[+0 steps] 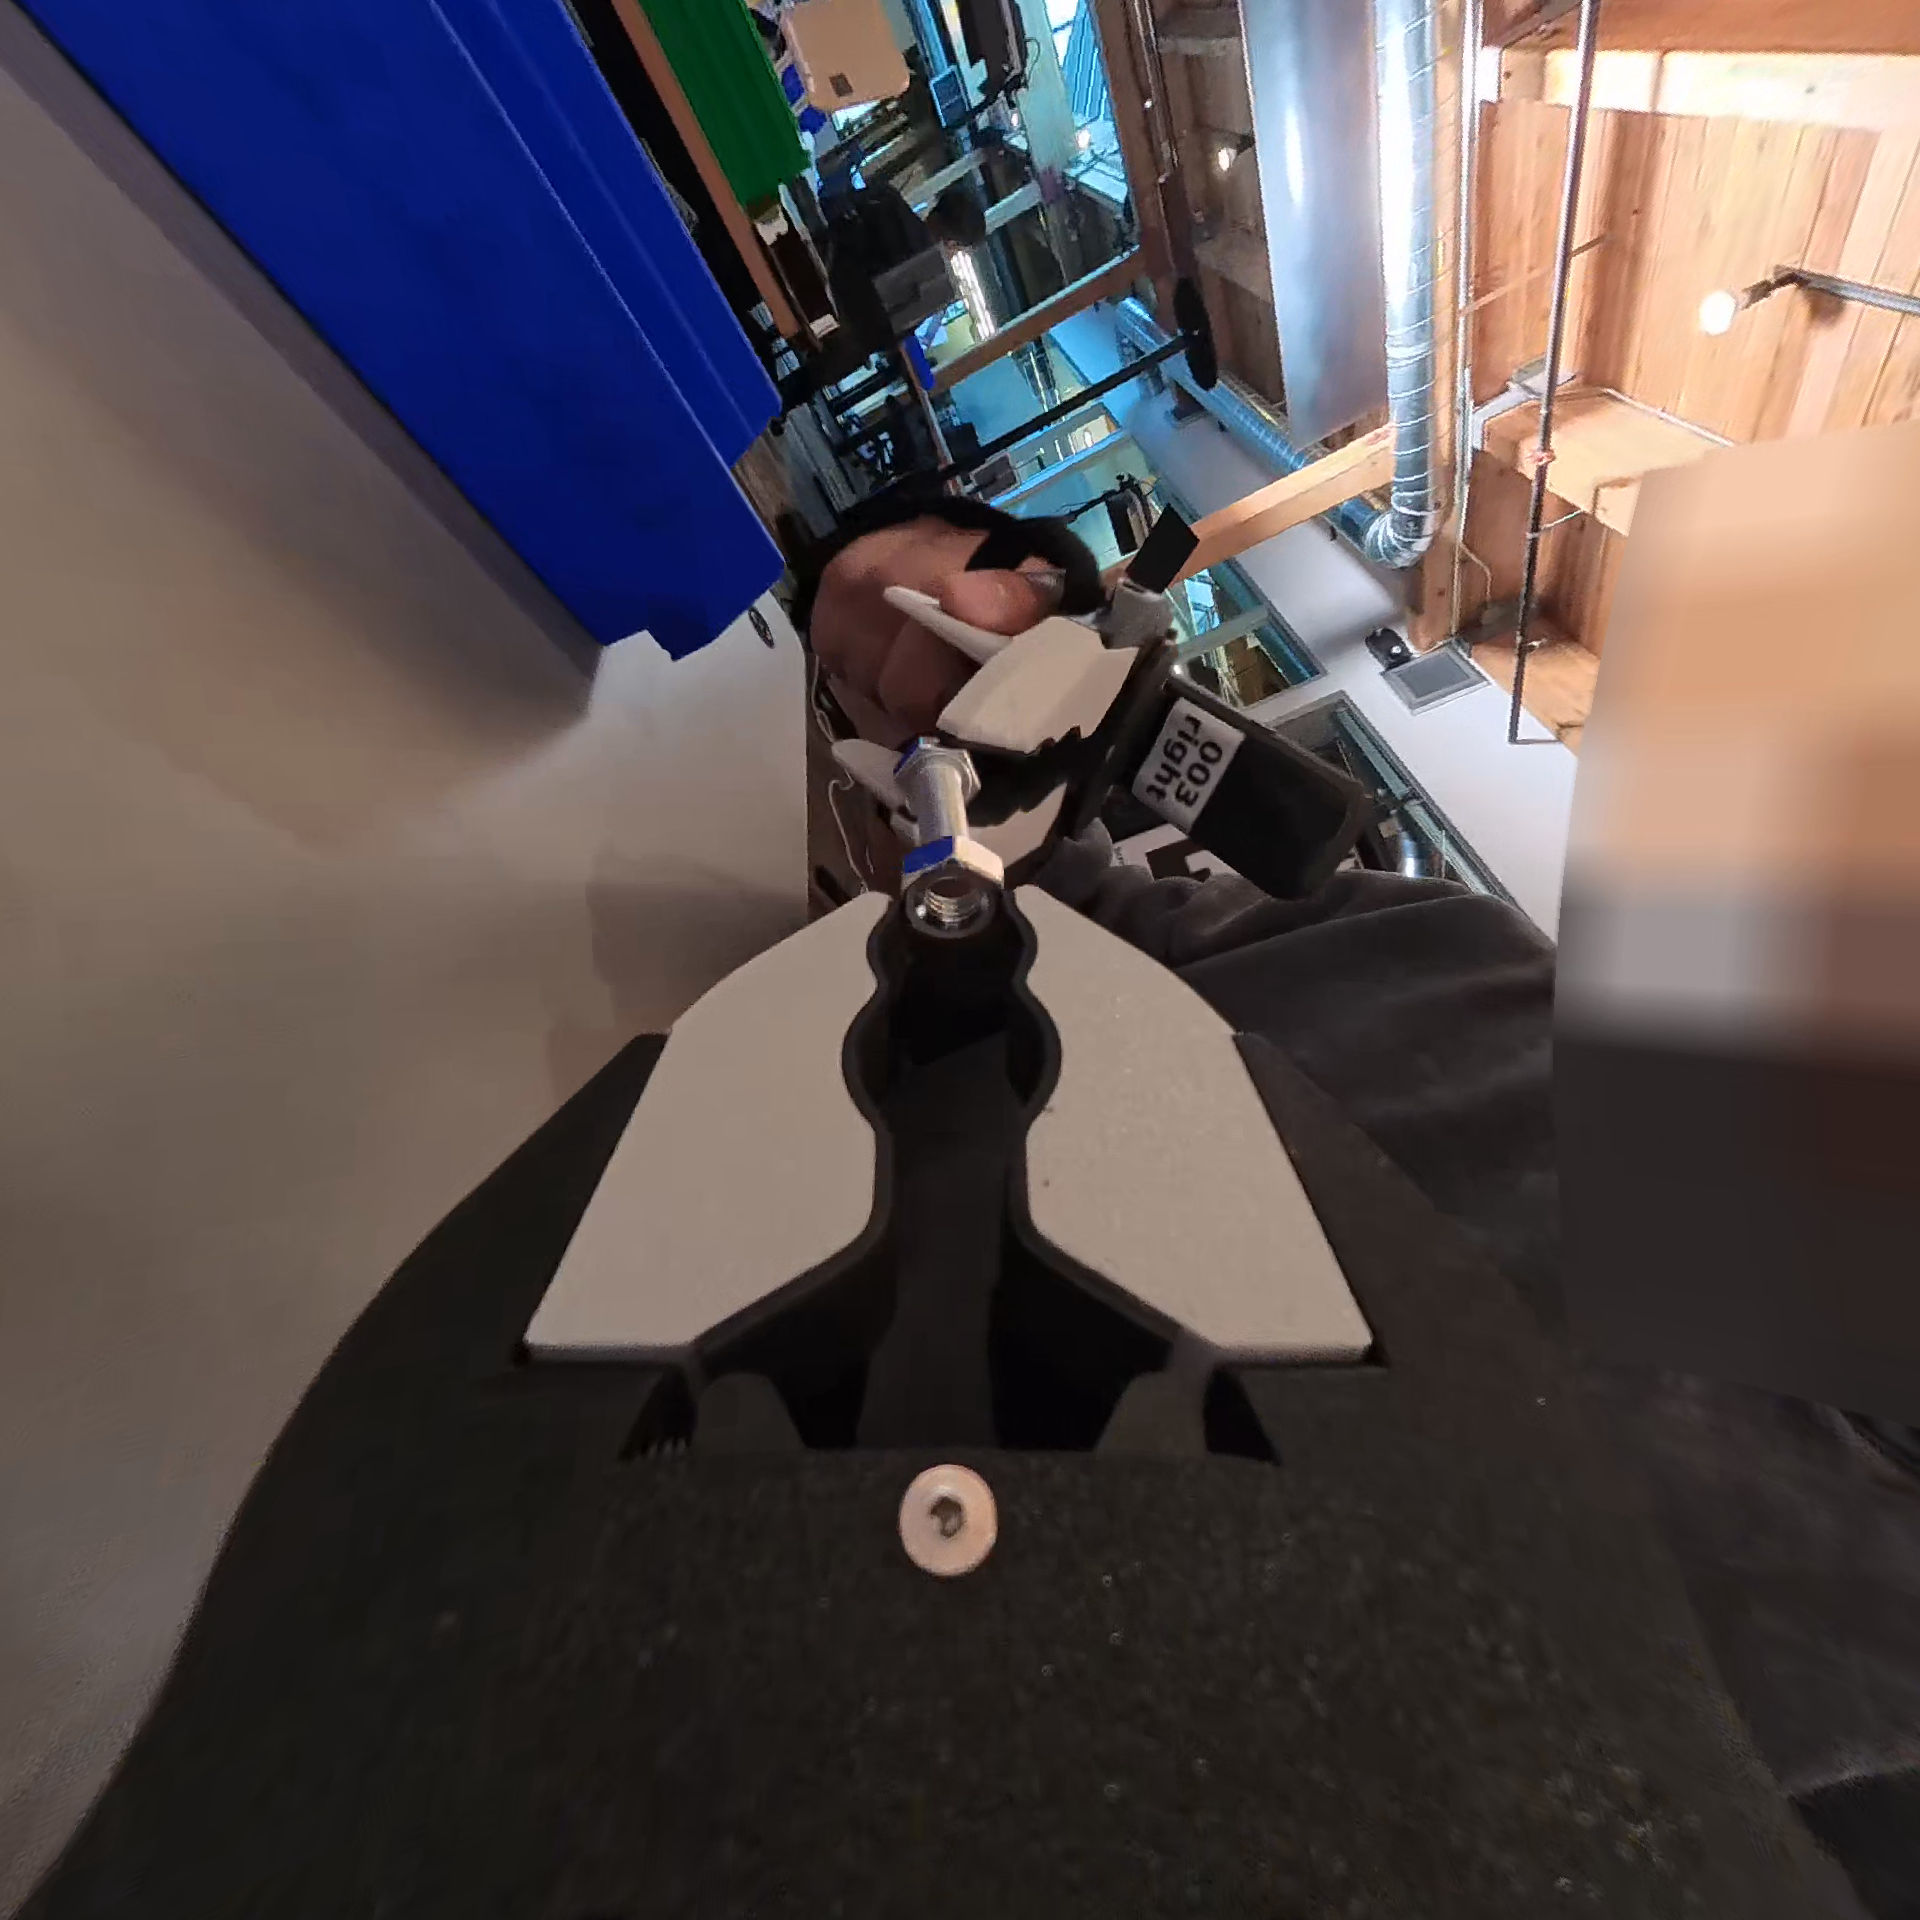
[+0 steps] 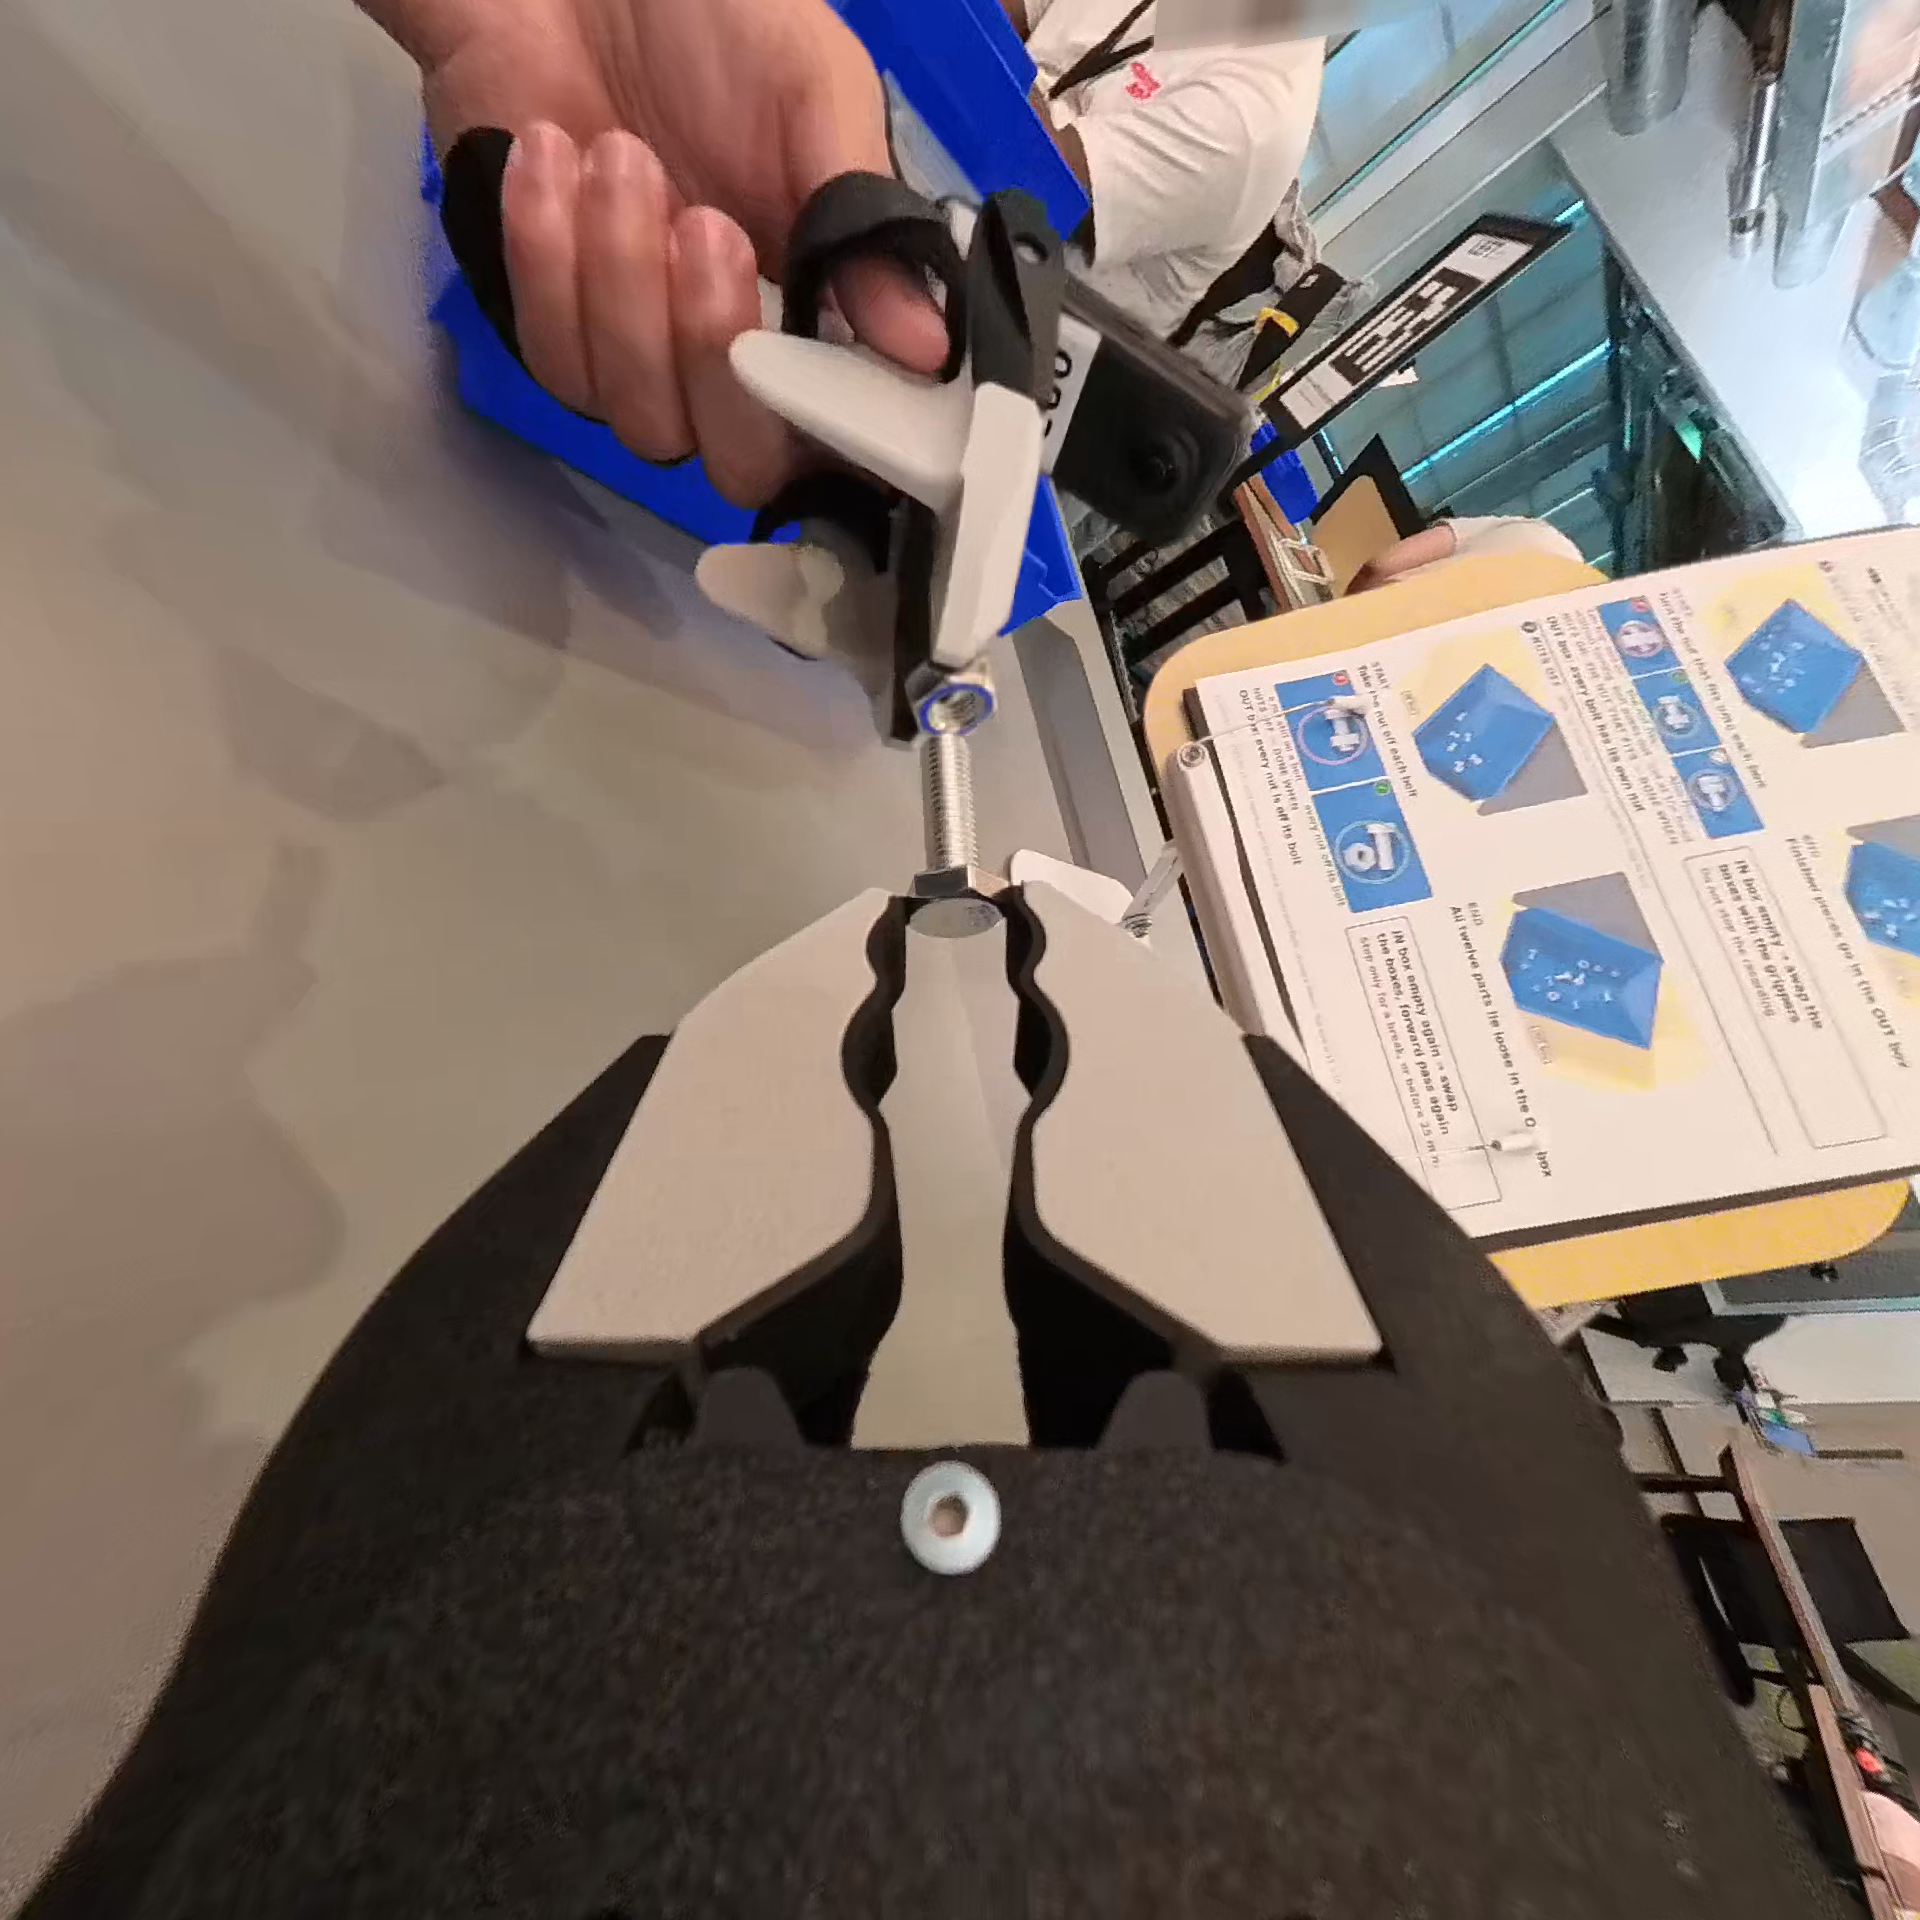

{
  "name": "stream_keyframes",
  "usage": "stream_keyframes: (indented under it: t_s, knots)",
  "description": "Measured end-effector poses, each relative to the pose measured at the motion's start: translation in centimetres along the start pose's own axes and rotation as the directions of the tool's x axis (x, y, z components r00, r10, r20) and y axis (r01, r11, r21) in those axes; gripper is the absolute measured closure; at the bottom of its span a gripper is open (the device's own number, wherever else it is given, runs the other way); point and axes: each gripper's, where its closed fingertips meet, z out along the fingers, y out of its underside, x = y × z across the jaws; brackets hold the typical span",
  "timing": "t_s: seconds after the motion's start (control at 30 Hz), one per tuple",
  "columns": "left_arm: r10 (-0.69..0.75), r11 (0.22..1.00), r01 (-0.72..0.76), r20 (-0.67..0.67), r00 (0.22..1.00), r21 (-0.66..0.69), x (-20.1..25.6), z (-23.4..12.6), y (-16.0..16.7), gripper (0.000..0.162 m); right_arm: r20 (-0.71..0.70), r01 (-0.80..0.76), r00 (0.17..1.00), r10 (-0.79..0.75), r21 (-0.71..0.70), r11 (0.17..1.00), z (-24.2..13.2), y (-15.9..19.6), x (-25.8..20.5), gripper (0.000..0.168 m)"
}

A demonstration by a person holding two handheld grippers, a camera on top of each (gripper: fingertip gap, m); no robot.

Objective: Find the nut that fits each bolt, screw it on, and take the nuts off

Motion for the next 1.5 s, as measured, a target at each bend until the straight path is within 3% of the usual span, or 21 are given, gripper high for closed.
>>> stream_keyframes:
  t_s: [0.43,0.57,0.73,0.97,1.13,1.23,1.33,1.4,1.5]
  knots:
    - [0.039,0.998,-0.036,0.048,0.998,-0.057,-1.1,0.4,1.0,0.145,0.05,0.028,0.998,-0.027,-0.009,1.0,0.7,0.0,-1.0,0.15]
    - [0.18,0.979,-0.172,0.059,0.982,-0.113,-0.8,0.6,1.8,0.145,0.199,-0.194,0.964,0.175,0.083,0.977,0.4,-0.3,-1.4,0.15]
    - [0.348,0.927,-0.326,0.103,0.932,-0.184,-0.5,0.9,2.5,0.145,0.382,-0.452,0.836,0.395,0.07,0.889,0.2,-0.3,-2.2,0.15]
    - [0.635,0.747,-0.51,0.229,0.738,-0.426,-1.6,0.7,3.8,0.145,0.556,-0.632,0.618,0.556,-0.069,0.772,0.0,-0.3,-3.7,0.15]
    - [0.802,0.577,-0.601,0.246,0.544,-0.553,-2.1,0.4,3.7,0.145,0.608,-0.73,0.479,0.633,-0.125,0.672,0.2,-0.3,-3.8,0.15]
    - [0.875,0.473,-0.667,0.218,0.433,-0.576,-1.9,0.4,3.5,0.145,0.651,-0.805,0.354,0.671,-0.153,0.573,0.1,-0.5,-3.9,0.15]
    - [0.943,0.332,-0.73,0.193,0.271,-0.597,-1.7,0.5,3.3,0.145,0.689,-0.859,0.241,0.684,-0.176,0.481,-0.1,-0.7,-3.9,0.15]
    - [0.961,0.277,-0.724,0.183,0.207,-0.631,-2.1,0.3,3.3,0.145,0.683,-0.857,0.244,0.688,-0.18,0.482,0.1,-0.5,-4.2,0.15]
    - [0.964,0.265,-0.723,0.174,0.2,-0.638,-2.4,0.2,3.5,0.145,0.681,-0.862,0.242,0.691,-0.175,0.475,0.3,-0.4,-4.3,0.15]
